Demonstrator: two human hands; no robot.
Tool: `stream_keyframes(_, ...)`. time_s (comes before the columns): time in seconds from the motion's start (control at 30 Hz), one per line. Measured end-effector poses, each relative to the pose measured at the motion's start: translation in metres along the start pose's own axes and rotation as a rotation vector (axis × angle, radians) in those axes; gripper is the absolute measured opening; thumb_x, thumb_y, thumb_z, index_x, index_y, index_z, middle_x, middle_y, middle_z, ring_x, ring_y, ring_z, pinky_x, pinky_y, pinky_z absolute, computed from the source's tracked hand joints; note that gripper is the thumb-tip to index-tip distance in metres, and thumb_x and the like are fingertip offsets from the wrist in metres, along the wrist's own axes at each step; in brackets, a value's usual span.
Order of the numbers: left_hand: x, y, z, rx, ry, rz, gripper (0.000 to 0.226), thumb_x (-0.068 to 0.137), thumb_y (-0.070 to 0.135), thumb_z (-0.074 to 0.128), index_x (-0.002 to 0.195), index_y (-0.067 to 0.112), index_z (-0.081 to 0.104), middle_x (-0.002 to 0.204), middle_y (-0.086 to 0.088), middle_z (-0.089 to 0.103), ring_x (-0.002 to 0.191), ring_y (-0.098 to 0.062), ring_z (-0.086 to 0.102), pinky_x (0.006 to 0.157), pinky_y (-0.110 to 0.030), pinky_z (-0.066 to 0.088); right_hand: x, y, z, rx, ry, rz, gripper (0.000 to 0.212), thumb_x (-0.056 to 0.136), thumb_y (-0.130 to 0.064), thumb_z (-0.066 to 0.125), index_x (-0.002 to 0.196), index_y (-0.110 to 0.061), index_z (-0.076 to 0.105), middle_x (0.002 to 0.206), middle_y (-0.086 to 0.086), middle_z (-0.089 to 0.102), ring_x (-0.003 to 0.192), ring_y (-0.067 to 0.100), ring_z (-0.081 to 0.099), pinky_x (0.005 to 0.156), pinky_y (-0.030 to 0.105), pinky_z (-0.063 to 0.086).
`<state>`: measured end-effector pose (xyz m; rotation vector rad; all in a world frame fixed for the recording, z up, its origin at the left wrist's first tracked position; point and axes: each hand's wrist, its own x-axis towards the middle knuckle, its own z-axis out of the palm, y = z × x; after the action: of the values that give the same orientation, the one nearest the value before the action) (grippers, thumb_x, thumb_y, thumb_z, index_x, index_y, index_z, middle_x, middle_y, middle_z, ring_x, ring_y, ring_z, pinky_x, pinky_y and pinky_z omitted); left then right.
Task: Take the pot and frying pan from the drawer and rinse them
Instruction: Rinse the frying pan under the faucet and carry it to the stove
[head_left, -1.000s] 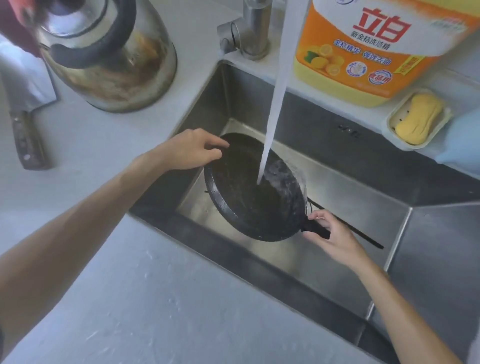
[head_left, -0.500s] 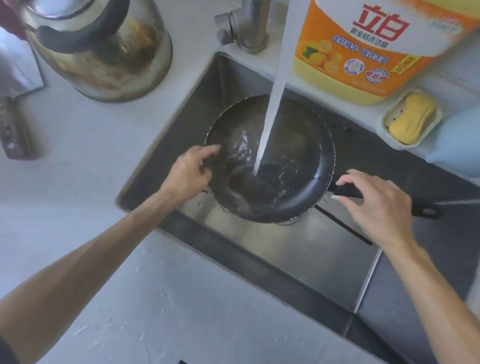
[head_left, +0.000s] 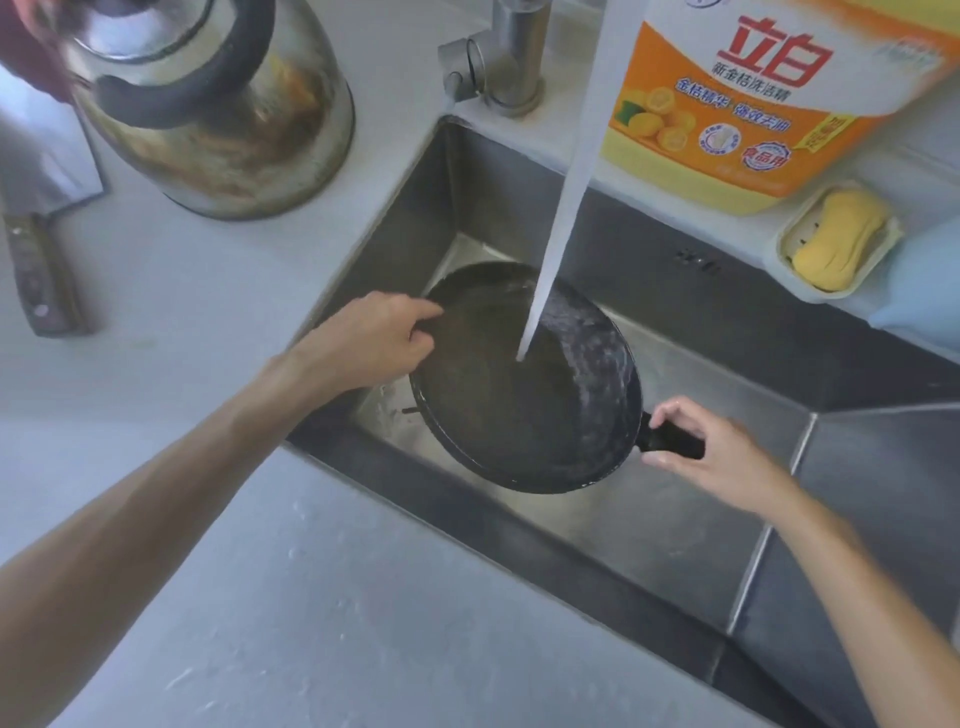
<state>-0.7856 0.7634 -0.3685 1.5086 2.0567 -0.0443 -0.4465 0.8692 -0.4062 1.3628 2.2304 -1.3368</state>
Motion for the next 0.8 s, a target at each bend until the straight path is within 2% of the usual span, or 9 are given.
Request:
stream_keyframes(0.07, 0.003, -0.002, 0.021, -0.026, -0.177, -0.069, 0.05, 0.089, 0.013, 0.043, 0.139, 0.018, 0.044, 0.13, -0.015, 0.058, 0.122, -0.03, 0.052, 0.099, -0.031, 0.039, -0.001, -0.011, -0.026, -0.257, -0.016, -0.01, 0.029, 0.073, -0.046, 0.069, 0.09, -0.044, 0.046, 0.091, -0.018, 0.067, 0.086, 0.021, 0.062, 0.078, 0.035, 0.048)
stream_keyframes(0.17, 0.007, 0.004, 0.05, -0.113, -0.317, -0.1, 0.052, 0.089, 0.008, 0.046, 0.139, 0.018, 0.041, 0.133, -0.013, 0.055, 0.123, -0.027, 0.05, 0.098, -0.028, 0.038, -0.004, -0.03, -0.054, -0.572, 0.082, -0.103, 0.029, 0.076, -0.053, 0.065, 0.096, -0.045, 0.046, 0.09, -0.015, 0.066, 0.083, 0.02, 0.061, 0.066, 0.031, 0.038)
stream_keyframes(0.23, 0.012, 0.007, 0.064, -0.194, -0.262, -0.1, 0.052, 0.086, 0.003, 0.047, 0.136, 0.017, 0.044, 0.131, -0.011, 0.057, 0.12, -0.027, 0.053, 0.095, -0.026, 0.038, -0.006, -0.038, -0.061, -0.676, 0.188, -0.217, 0.028, 0.077, -0.05, 0.065, 0.099, -0.042, 0.05, 0.093, -0.015, 0.066, 0.086, 0.021, 0.062, 0.063, 0.03, 0.034)
stream_keyframes(0.33, 0.017, 0.006, 0.069, -0.299, -0.015, -0.075, 0.05, 0.082, 0.0, 0.049, 0.13, 0.016, 0.049, 0.123, -0.013, 0.061, 0.109, -0.033, 0.059, 0.091, -0.03, 0.043, -0.01, -0.034, -0.058, -0.703, 0.362, -0.311, 0.028, 0.075, -0.041, 0.072, 0.098, -0.033, 0.059, 0.089, -0.009, 0.068, 0.079, 0.025, 0.063, 0.06, 0.028, 0.036)
stream_keyframes(0.43, 0.013, 0.003, 0.056, -0.354, 0.234, -0.025, 0.055, 0.079, -0.004, 0.052, 0.131, 0.013, 0.052, 0.126, -0.012, 0.057, 0.103, -0.03, 0.059, 0.095, -0.028, 0.041, -0.012, -0.021, -0.038, -0.525, 0.53, -0.271, 0.027, 0.07, -0.032, 0.078, 0.093, -0.027, 0.063, 0.093, -0.008, 0.069, 0.076, 0.023, 0.062, 0.065, 0.032, 0.046)
stream_keyframes(0.5, 0.006, 0.003, 0.039, -0.333, 0.354, 0.025, 0.054, 0.08, -0.003, 0.052, 0.13, 0.018, 0.054, 0.123, -0.008, 0.058, 0.084, -0.02, 0.057, 0.089, -0.03, 0.046, -0.008, -0.011, -0.015, -0.309, 0.562, -0.205, 0.027, 0.07, -0.026, 0.079, 0.091, -0.026, 0.062, 0.095, -0.009, 0.068, 0.08, 0.017, 0.061, 0.071, 0.03, 0.043)
stream_keyframes(0.6, -0.002, 0.006, 0.007, -0.242, 0.468, 0.15, 0.052, 0.079, -0.001, 0.052, 0.125, 0.022, 0.06, 0.108, -0.005, 0.063, 0.07, -0.013, 0.052, 0.079, -0.03, 0.05, 0.003, 0.0, 0.023, 0.033, 0.482, -0.087, 0.028, 0.07, -0.02, 0.079, 0.086, -0.029, 0.058, 0.082, -0.014, 0.063, 0.074, 0.006, 0.055, 0.068, 0.019, 0.038)
stream_keyframes(0.67, -0.007, 0.012, -0.013, -0.173, 0.488, 0.2, 0.048, 0.08, 0.002, 0.053, 0.122, 0.022, 0.063, 0.104, -0.004, 0.068, 0.068, -0.014, 0.054, 0.076, -0.027, 0.049, 0.011, 0.007, 0.046, 0.215, 0.38, -0.051, 0.032, 0.07, -0.02, 0.079, 0.081, -0.034, 0.052, 0.084, -0.016, 0.064, 0.077, 0.009, 0.058, 0.073, 0.019, 0.041)
stream_keyframes(0.8, -0.008, 0.021, -0.037, -0.04, 0.462, 0.165, 0.044, 0.081, 0.009, 0.052, 0.12, 0.024, 0.065, 0.077, -0.008, 0.069, 0.076, -0.034, 0.063, 0.077, -0.038, 0.05, 0.02, 0.007, 0.063, 0.395, 0.111, -0.024, 0.031, 0.073, -0.019, 0.077, 0.084, -0.034, 0.053, 0.094, -0.015, 0.061, 0.094, 0.005, 0.058, 0.084, 0.014, 0.038)
